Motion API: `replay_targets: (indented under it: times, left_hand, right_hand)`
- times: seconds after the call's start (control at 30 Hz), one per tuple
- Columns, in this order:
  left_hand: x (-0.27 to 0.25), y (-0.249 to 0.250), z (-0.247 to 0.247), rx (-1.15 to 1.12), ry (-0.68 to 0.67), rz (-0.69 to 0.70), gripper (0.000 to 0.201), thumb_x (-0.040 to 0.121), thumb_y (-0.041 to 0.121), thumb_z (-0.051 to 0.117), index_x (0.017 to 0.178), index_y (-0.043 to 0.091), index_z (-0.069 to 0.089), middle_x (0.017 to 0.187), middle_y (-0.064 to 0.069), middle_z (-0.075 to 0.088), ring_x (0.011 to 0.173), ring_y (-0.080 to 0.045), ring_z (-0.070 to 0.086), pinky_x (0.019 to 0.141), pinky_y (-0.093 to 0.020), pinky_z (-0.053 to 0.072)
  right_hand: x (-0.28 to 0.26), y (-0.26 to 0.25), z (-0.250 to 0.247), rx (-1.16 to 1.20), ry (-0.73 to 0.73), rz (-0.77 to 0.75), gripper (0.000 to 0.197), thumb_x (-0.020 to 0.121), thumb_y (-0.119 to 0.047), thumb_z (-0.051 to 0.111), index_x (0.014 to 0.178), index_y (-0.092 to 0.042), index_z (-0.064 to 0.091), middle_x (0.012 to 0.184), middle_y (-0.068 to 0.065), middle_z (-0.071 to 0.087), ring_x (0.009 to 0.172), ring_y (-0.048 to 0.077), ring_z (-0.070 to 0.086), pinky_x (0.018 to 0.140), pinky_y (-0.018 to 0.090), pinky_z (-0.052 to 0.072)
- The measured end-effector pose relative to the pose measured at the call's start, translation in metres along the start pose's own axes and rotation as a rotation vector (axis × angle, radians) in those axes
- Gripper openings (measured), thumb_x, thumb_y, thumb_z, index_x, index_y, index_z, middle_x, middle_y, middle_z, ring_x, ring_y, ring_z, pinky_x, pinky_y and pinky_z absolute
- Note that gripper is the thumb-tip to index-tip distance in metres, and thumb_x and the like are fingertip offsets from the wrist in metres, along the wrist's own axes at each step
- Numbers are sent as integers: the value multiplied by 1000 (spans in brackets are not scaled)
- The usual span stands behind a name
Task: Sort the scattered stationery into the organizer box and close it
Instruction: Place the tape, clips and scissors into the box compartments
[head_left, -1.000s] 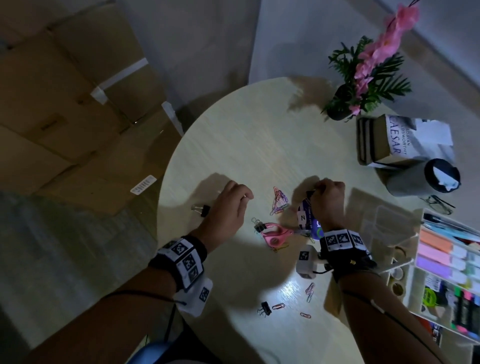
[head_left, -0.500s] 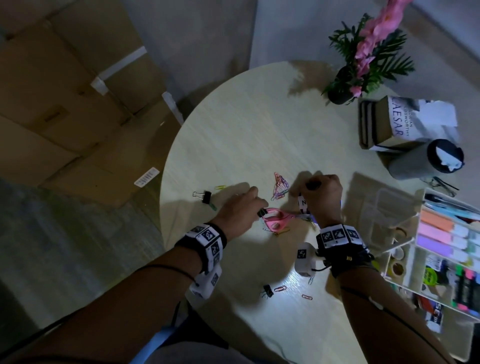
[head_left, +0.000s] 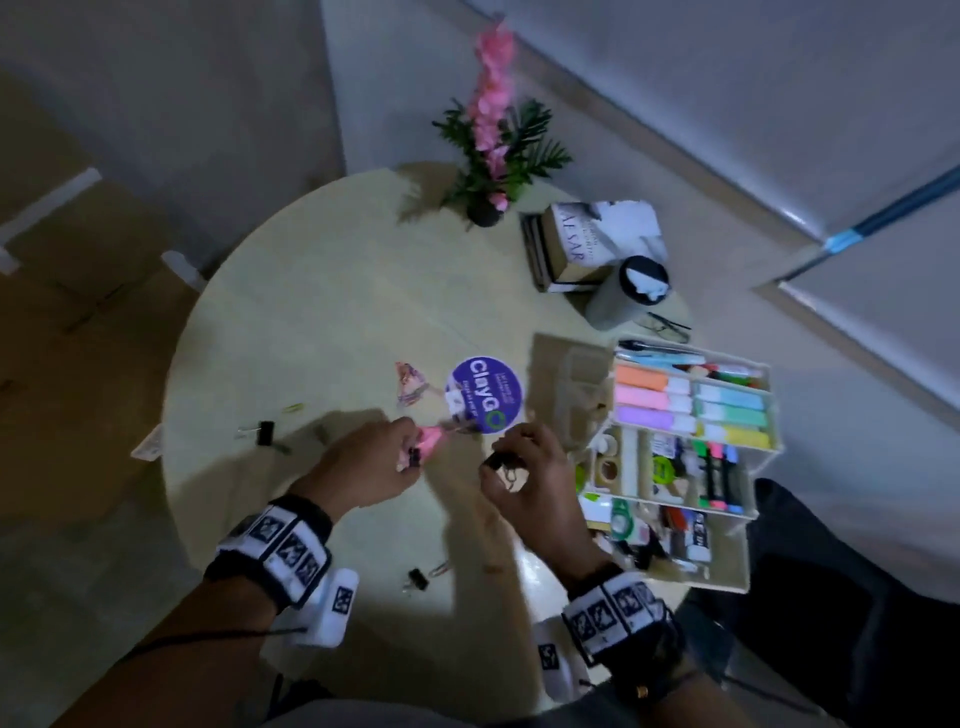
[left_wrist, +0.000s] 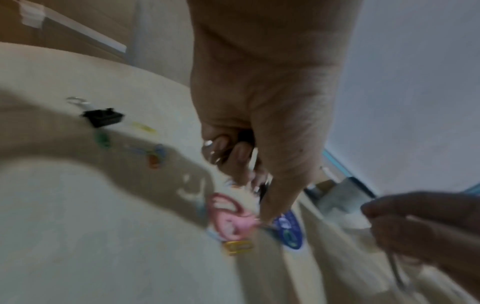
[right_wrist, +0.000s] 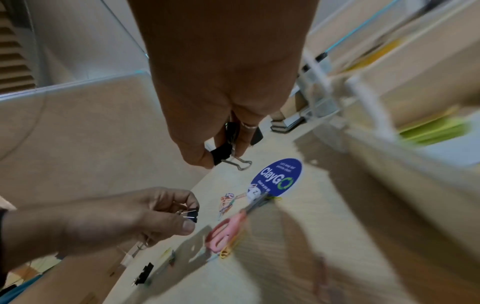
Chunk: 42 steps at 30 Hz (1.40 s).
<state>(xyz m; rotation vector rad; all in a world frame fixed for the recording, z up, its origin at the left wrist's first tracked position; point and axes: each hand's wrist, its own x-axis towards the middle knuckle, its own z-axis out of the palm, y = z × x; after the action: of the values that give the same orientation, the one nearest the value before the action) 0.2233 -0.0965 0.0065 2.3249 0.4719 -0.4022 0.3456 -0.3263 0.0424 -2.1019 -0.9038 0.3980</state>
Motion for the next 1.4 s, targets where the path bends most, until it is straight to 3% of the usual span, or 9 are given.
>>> replay_targets:
  times: [0.1,0.27,0.43,0.57,0.7,0.97,1.1,1.3,1.4]
  left_hand:
    - [-3,58,16,140,-129,80,32,77,56,62,89,26,56,81,9,57,88,-23,64,76,-37,52]
    - [-8,180,54,56,-162,202,23,85,45,71,99,32,58,86,10,67,82,-18,67,69,-33,52]
    - [6,246,101,105,-48,219,27,88,43,72,109,27,63,69,9,47,84,-25,66,62,-30,36]
    - [15,265,131,132,-54,153,29,90,40,73,111,23,64,85,3,63,88,-25,66,65,-31,39]
    - [16,274,142,189,-41,78,26,92,39,71,111,22,63,98,-1,69,88,-23,65,66,-31,41]
    - [24,291,160,206,-44,20,23,91,37,73,100,22,59,91,0,64,81,-25,61,56,-32,35]
    - [29,295,168,112,-84,23,49,83,32,84,125,19,63,114,-5,69,101,-27,67,75,-35,52]
    - [30,300,178,-157,-111,51,66,77,4,87,134,15,55,121,-1,51,104,-14,50,77,-19,38]
    - [30,291,182,-188,-160,53,71,75,5,87,135,19,53,133,-6,52,117,-18,53,89,-27,44]
  right_hand:
    - [-36,13,-44,-23,17,24,21,83,-16,79,102,-15,71,111,-2,56,95,15,66,84,34,58]
    - [-87,56,-113,-38,128,90,24,84,-5,83,104,-10,72,112,-1,56,93,2,67,86,21,57]
    - [-118,112,-137,-113,147,203,20,81,-9,86,95,-10,72,104,2,56,83,-1,60,76,10,50]
    - [-126,137,-133,-138,42,237,23,80,-16,84,100,-8,75,102,3,56,81,4,55,74,3,39]
    - [-131,149,-128,-169,-88,275,21,84,-30,78,94,-12,74,96,8,65,93,24,59,80,37,52]
    - [-142,153,-153,-160,-185,260,25,88,-15,73,111,-8,74,106,13,74,97,30,68,80,33,50]
    - [-148,153,-167,-119,-210,251,42,87,-13,71,129,-14,71,120,7,73,107,24,70,96,36,56]
    - [-149,151,-174,-120,-242,211,33,83,-17,69,116,-17,72,111,4,70,99,20,68,89,43,58]
    - [-147,149,-174,-130,-254,190,31,84,-14,72,115,-19,73,109,4,70,98,21,69,88,43,58]
